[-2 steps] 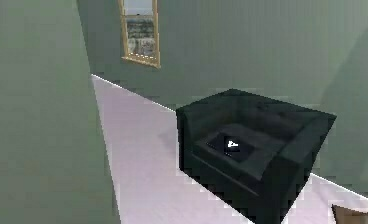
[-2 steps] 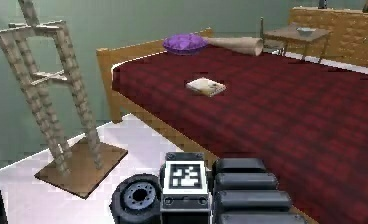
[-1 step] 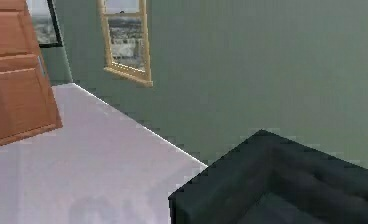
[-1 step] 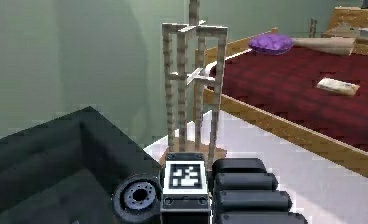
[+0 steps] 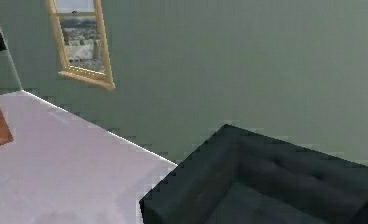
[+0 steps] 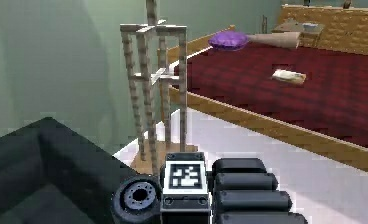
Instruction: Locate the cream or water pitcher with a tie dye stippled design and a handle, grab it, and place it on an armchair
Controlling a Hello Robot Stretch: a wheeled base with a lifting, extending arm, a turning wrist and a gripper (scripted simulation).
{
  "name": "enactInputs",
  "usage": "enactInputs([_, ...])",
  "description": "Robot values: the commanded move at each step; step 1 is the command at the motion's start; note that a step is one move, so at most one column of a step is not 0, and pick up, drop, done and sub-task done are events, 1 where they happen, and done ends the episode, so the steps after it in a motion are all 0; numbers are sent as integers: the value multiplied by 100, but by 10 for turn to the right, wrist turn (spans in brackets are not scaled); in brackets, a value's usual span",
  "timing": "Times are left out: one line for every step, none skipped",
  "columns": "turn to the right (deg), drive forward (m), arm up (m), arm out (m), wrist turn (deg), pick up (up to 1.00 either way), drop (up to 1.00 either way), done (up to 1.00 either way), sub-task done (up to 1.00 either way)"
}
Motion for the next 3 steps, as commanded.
enactInputs([0,10,0,0,0,0,0,0,0])
enactInputs([450,0,0,0,0,0,0,0,0])
enactInputs([450,0,0,0,0,0,0,0,0])
